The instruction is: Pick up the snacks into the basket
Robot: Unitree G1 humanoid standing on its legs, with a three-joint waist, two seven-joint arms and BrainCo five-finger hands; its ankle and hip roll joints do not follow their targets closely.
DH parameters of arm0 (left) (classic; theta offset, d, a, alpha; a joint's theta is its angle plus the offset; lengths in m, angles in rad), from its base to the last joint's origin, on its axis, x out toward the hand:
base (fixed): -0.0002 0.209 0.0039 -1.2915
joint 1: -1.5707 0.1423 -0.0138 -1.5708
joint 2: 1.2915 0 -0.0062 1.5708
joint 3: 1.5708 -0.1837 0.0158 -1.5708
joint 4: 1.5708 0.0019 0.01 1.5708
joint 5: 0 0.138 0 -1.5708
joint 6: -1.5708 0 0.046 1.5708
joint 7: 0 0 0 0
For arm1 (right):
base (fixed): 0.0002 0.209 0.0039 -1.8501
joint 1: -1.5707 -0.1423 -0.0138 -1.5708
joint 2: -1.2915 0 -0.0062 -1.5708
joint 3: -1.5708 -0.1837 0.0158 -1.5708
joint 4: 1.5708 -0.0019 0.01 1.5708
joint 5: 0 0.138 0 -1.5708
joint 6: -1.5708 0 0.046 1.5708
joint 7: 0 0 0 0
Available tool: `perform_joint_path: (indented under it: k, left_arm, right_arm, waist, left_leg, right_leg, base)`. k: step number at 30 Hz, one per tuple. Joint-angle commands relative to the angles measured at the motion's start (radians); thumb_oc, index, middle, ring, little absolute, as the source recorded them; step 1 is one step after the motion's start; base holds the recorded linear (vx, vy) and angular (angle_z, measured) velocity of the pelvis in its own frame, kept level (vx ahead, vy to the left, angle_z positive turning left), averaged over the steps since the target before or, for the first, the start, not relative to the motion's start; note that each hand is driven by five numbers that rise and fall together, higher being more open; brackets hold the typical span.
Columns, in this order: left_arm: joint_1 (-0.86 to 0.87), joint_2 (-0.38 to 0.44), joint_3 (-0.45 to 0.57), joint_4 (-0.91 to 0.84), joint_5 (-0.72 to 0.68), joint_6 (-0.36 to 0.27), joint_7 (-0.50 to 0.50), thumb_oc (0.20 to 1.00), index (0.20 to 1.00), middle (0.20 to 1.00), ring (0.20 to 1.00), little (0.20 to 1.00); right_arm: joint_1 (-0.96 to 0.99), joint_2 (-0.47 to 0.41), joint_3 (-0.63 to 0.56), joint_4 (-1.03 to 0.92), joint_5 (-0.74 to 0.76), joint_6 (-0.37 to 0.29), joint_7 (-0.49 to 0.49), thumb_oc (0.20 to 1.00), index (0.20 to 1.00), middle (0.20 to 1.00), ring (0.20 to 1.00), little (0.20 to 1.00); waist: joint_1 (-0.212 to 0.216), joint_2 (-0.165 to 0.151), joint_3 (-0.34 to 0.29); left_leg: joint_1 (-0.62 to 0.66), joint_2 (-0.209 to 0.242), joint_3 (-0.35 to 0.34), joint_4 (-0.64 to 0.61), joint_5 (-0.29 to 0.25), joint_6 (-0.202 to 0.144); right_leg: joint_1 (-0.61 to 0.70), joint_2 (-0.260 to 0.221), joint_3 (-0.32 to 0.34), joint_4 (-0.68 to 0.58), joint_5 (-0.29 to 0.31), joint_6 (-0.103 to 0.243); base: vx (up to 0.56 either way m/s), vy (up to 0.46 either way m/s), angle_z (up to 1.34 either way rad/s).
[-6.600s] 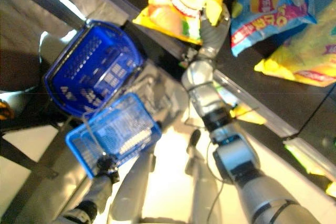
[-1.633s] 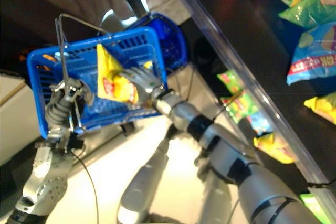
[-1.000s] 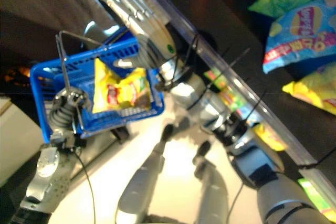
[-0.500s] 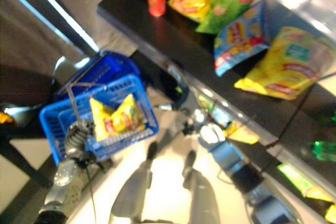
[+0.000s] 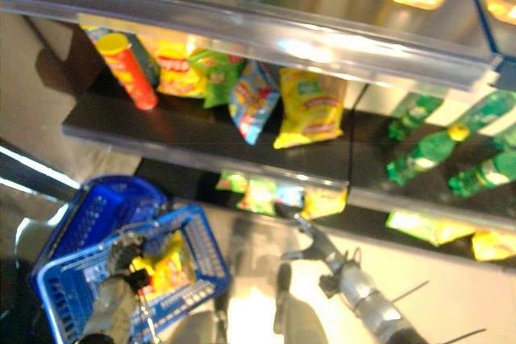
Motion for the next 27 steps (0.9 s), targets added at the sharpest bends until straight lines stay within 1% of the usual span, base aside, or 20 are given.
perform_joint_path:
  k: [1,3,4,5,6,7,10,12,13,14,15,16,17,18,19,21,22,23,24,27]
  left_arm:
    - [0.012,0.058,0.022,0.025,-0.009,-0.026,-0.001,0.2,0.2,0.2,0.2,0.2]
    - [0.034,0.044,0.021,0.035,-0.019,-0.023,-0.013,0.2,0.2,0.2,0.2,0.2]
    - [0.033,0.044,0.021,0.035,-0.019,-0.023,-0.013,0.2,0.2,0.2,0.2,0.2]
    - [0.036,0.04,0.023,0.041,-0.028,-0.02,-0.015,0.2,0.2,0.2,0.2,0.2]
    - [0.037,0.031,0.028,0.062,-0.051,-0.015,-0.014,0.2,0.2,0.2,0.2,0.2]
    - [0.036,0.03,0.028,0.063,-0.052,-0.016,-0.014,0.2,0.2,0.2,0.2,0.2]
    - [0.039,-0.005,0.044,0.116,-0.092,-0.001,-0.026,0.2,0.2,0.2,0.2,0.2]
    - [0.055,-0.035,0.051,0.141,-0.11,0.012,-0.04,0.2,0.2,0.2,0.2,0.2]
    - [0.057,-0.062,0.049,0.196,-0.112,0.019,-0.049,0.2,0.2,0.2,0.2,0.2]
    - [0.056,-0.062,0.049,0.197,-0.112,0.018,-0.049,0.2,0.2,0.2,0.2,0.2]
    - [0.064,-0.08,0.063,0.234,-0.129,0.026,-0.065,0.2,0.2,0.2,0.2,0.2]
    - [0.063,-0.08,0.063,0.234,-0.129,0.026,-0.065,0.2,0.2,0.2,0.2,0.2]
    - [0.07,-0.087,0.072,0.269,-0.127,0.03,-0.074,0.2,0.2,0.2,0.2,0.2]
    - [0.085,-0.102,0.081,0.295,-0.136,0.044,-0.097,0.2,0.2,0.2,0.2,0.2]
    - [0.085,-0.101,0.081,0.295,-0.136,0.044,-0.097,0.2,0.2,0.2,0.2,0.2]
    - [0.094,-0.104,0.079,0.335,-0.12,0.062,-0.122,0.2,0.2,0.2,0.2,0.2]
    - [0.094,-0.105,0.079,0.335,-0.121,0.062,-0.122,0.2,0.2,0.2,0.2,0.2]
    - [0.09,-0.101,0.081,0.355,-0.116,0.07,-0.121,0.2,0.2,0.2,0.2,0.2]
    - [0.089,-0.097,0.079,0.356,-0.102,0.075,-0.126,0.2,0.2,0.2,0.2,0.2]
    - [0.092,-0.085,0.076,0.359,-0.082,0.074,-0.124,0.2,0.2,0.2,0.2,0.2]
  right_arm:
    - [-0.016,0.053,-0.017,0.002,0.03,-0.027,0.012,1.0,1.0,1.0,1.0,1.0]
    - [-0.004,0.069,-0.023,0.048,0.022,-0.018,0.006,1.0,1.0,1.0,1.0,1.0]
    - [-0.004,0.069,-0.023,0.048,0.022,-0.018,0.006,1.0,1.0,1.0,1.0,1.0]
    - [-0.009,0.069,-0.022,0.059,0.021,-0.013,0.003,1.0,1.0,1.0,1.0,1.0]
    - [-0.007,0.072,-0.023,0.087,0.029,-0.012,-0.001,1.0,1.0,1.0,1.0,1.0]
    - [-0.007,0.072,-0.023,0.087,0.029,-0.013,-0.001,1.0,1.0,1.0,1.0,1.0]
    - [0.003,0.07,-0.036,0.138,0.02,-0.006,-0.005,1.0,1.0,1.0,1.0,1.0]
    - [0.014,0.072,-0.052,0.201,0.0,0.001,-0.013,1.0,1.0,1.0,1.0,1.0]
    - [-0.008,0.072,-0.057,0.295,-0.03,0.011,-0.038,1.0,1.0,1.0,1.0,1.0]
    - [-0.009,0.073,-0.057,0.295,-0.031,0.011,-0.038,1.0,1.0,1.0,1.0,1.0]
    - [-0.03,0.078,-0.067,0.381,-0.046,0.018,-0.048,1.0,1.0,1.0,1.0,1.0]
    - [-0.03,0.078,-0.067,0.381,-0.046,0.018,-0.048,1.0,1.0,1.0,1.0,1.0]
    - [-0.031,0.084,-0.076,0.418,-0.048,0.025,-0.044,1.0,1.0,1.0,1.0,1.0]
    - [-0.02,0.099,-0.107,0.515,-0.046,0.035,-0.037,1.0,1.0,1.0,1.0,1.0]
    - [-0.02,0.1,-0.107,0.515,-0.046,0.035,-0.037,1.0,1.0,1.0,1.0,1.0]
    - [-0.011,0.115,-0.144,0.609,-0.069,0.05,-0.042,1.0,1.0,1.0,1.0,1.0]
    - [-0.012,0.116,-0.144,0.611,-0.069,0.049,-0.042,1.0,1.0,1.0,1.0,1.0]
    - [0.006,0.132,-0.172,0.656,-0.059,0.051,-0.048,1.0,1.0,1.0,1.0,1.0]
    - [0.013,0.145,-0.193,0.679,-0.031,0.056,-0.054,1.0,1.0,1.0,1.0,1.0]
    - [0.023,0.164,-0.224,0.712,0.01,0.055,-0.057,1.0,1.0,1.0,1.0,1.0]
  waist:
    - [0.031,-0.04,-0.065]
    - [0.031,-0.045,-0.093]
    - [0.032,-0.044,-0.096]
    - [0.031,-0.041,-0.103]
    - [0.032,-0.031,-0.107]
    - [0.032,-0.03,-0.107]
    - [0.023,-0.018,-0.109]
    - [0.014,-0.014,-0.115]
    - [0.023,-0.016,-0.096]
    - [0.022,-0.015,-0.098]
    - [0.024,-0.026,-0.09]
    - [0.023,-0.026,-0.092]
    - [0.021,-0.032,-0.096]
    - [0.015,-0.031,-0.113]
    - [0.015,-0.032,-0.115]
    - [-0.005,-0.016,-0.146]
    - [-0.005,-0.015,-0.143]
    - [-0.031,-0.011,-0.16]
    - [-0.044,-0.009,-0.173]
    - [-0.057,-0.018,-0.189]
  left_leg:
    - [-0.052,-0.069,-0.03,-0.002,0.017,0.034]
    - [-0.047,-0.053,-0.02,-0.016,0.04,0.022]
    - [-0.051,-0.051,-0.019,-0.017,0.042,0.021]
    - [-0.062,-0.031,-0.017,-0.023,0.065,0.01]
    - [-0.077,0.011,-0.018,-0.042,0.123,-0.019]
    - [-0.077,0.012,-0.019,-0.044,0.125,-0.02]
    - [-0.08,0.069,-0.031,-0.076,0.192,-0.054]
    - [-0.079,0.094,-0.015,-0.075,0.213,-0.064]
    - [-0.091,0.074,-0.081,0.016,0.186,-0.053]
    - [-0.095,0.076,-0.082,0.019,0.185,-0.053]
    - [-0.085,-0.005,-0.14,0.141,0.098,-0.03]
    - [-0.088,-0.004,-0.141,0.142,0.099,-0.03]
    - [-0.074,-0.057,-0.137,0.213,0.042,-0.015]
    - [-0.046,-0.135,-0.108,0.298,-0.021,0.006]
    - [-0.048,-0.136,-0.108,0.297,-0.019,0.006]
    - [0.015,-0.208,-0.099,0.297,-0.048,0.021]
    - [0.018,-0.206,-0.099,0.298,-0.05,0.021]
    - [0.073,-0.199,-0.059,0.229,-0.098,0.043]
    - [0.104,-0.189,-0.051,0.159,-0.114,0.052]
    - [0.123,-0.193,-0.076,0.082,-0.113,0.061]
  right_leg:
    - [0.031,-0.039,0.053,-0.009,0.074,0.034]
    - [0.089,-0.027,0.087,-0.047,0.043,0.044]
    - [0.085,-0.026,0.088,-0.049,0.046,0.043]
    - [0.099,-0.001,0.106,-0.077,0.003,0.031]
    - [0.1,0.04,0.115,-0.098,-0.035,0.005]
    - [0.1,0.042,0.114,-0.098,-0.034,0.003]
    - [0.119,0.093,0.114,-0.135,-0.044,-0.023]
    - [0.132,0.108,0.117,-0.153,-0.04,-0.036]
    - [0.13,0.106,0.133,-0.15,-0.035,-0.05]
    - [0.127,0.107,0.133,-0.151,-0.033,-0.051]
    - [0.111,0.105,0.148,-0.151,-0.01,-0.06]
    - [0.108,0.106,0.147,-0.151,-0.008,-0.06]
    - [0.101,0.109,0.16,-0.155,0.006,-0.062]
    - [0.096,0.123,0.174,-0.165,0.025,-0.062]
    - [0.093,0.123,0.175,-0.165,0.026,-0.062]
    - [0.071,0.154,0.184,-0.164,0.047,-0.057]
    - [0.074,0.155,0.183,-0.164,0.046,-0.057]
    - [0.063,0.166,0.17,-0.167,0.055,-0.048]
    - [0.062,0.171,0.158,-0.176,0.057,-0.047]
    - [0.062,0.175,0.147,-0.176,0.058,-0.047]
  base:
    - [-0.09,-0.172,-0.28]
    - [-0.18,-0.249,-0.27]
    - [-0.21,-0.255,-0.36]
    - [-0.26,-0.315,-0.46]
    - [-0.26,-0.317,-0.4]
    - [-0.26,-0.381,-0.34]
    - [-0.21,-0.326,-0.07]
    - [-0.25,-0.331,-0.2]
    - [-0.24,-0.268,-0.21]
    - [-0.35,-0.344,-0.35]
    - [-0.17,-0.181,-0.43]
    - [-0.23,-0.278,-0.45]
    - [-0.14,-0.215,-0.56]
    - [-0.14,-0.215,-0.71]
    - [-0.11,-0.141,-0.99]
    - [-0.1,-0.075,-0.68]
    - [-0.13,-0.059,0.03]
    - [-0.07,-0.006,0.31]
    - [-0.07,-0.006,0.47]
    - [-0.05,-0.024,0.66]
